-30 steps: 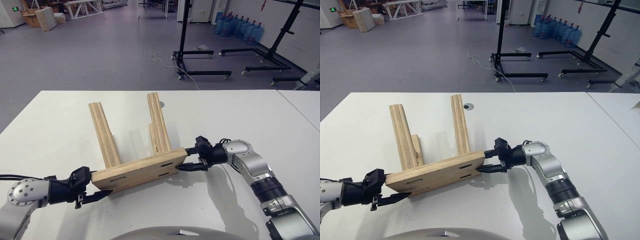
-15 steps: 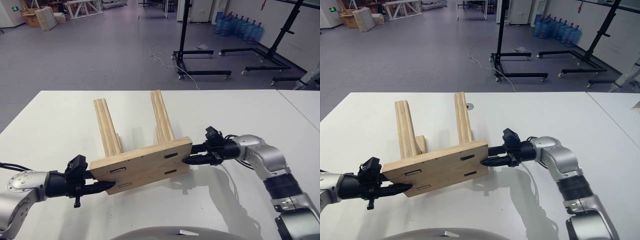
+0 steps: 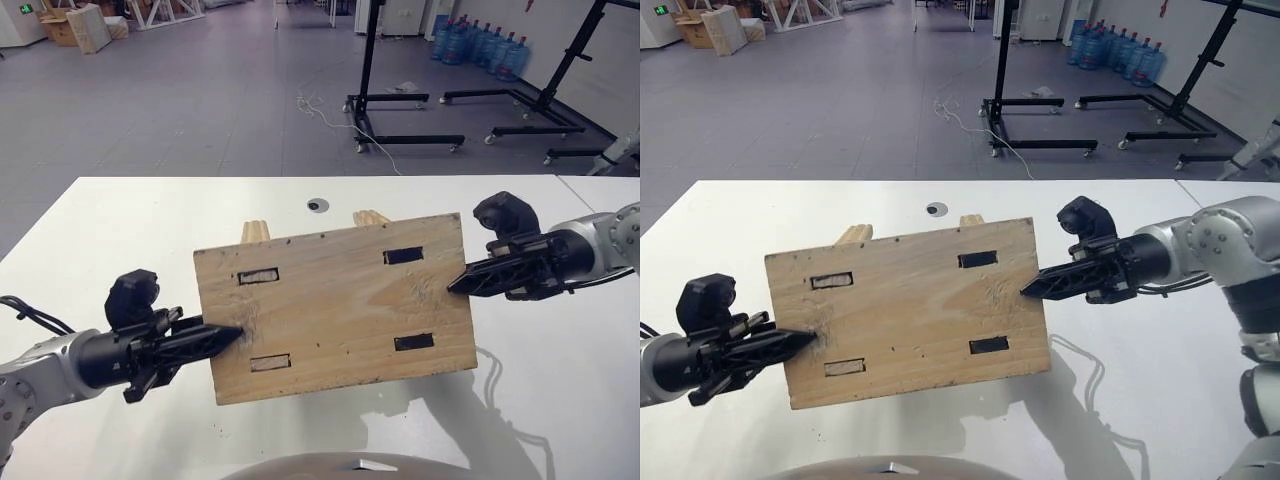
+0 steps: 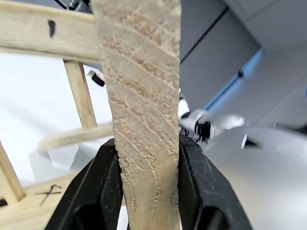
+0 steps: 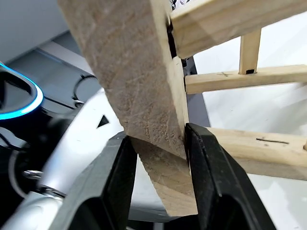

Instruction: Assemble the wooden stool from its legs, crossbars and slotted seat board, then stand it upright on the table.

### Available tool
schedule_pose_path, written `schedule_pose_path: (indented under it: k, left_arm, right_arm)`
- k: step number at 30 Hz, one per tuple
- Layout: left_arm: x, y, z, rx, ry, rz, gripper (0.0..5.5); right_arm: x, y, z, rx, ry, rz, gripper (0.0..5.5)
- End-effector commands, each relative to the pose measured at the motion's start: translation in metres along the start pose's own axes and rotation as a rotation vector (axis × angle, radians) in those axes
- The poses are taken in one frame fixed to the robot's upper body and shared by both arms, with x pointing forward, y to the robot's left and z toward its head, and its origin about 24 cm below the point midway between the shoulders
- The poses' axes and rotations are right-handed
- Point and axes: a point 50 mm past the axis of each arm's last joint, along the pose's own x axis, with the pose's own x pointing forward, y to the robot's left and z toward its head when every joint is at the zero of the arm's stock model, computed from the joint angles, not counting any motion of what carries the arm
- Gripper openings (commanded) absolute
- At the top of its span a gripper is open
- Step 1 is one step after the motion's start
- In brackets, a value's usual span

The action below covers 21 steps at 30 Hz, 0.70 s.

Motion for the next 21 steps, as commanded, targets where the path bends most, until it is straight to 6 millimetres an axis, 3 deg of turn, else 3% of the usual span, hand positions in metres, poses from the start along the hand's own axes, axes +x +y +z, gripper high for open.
schedule_pose_path:
  k: [1, 7, 11, 16, 21]
  left_arm:
    - [0.006, 0.003, 0.062, 0.115, -0.288, -0.026, 1.68]
    - [0.0, 0.026, 0.048, 0.007, -0.283, 0.128, 2.79]
    - [-0.006, 0.04, 0.034, -0.029, -0.252, 0.226, 3.34]
    - [-0.002, 0.053, 0.03, 0.0, -0.226, 0.323, 4.01]
    - [-0.014, 0.051, 0.043, 0.069, -0.285, 0.345, 4.04]
  right_arm:
    - [0.017, -0.009, -0.004, 0.298, -0.013, 0.306, 1.48]
    - [0.022, -0.026, 0.027, 0.263, -0.118, 0.242, 1.48]
    - [0.022, -0.036, 0.035, 0.263, -0.166, 0.149, 1.45]
    - [0.023, -0.048, 0.036, 0.25, -0.202, 0.048, 2.44]
    - [0.012, -0.046, 0.034, 0.225, -0.263, 0.051, 3.01]
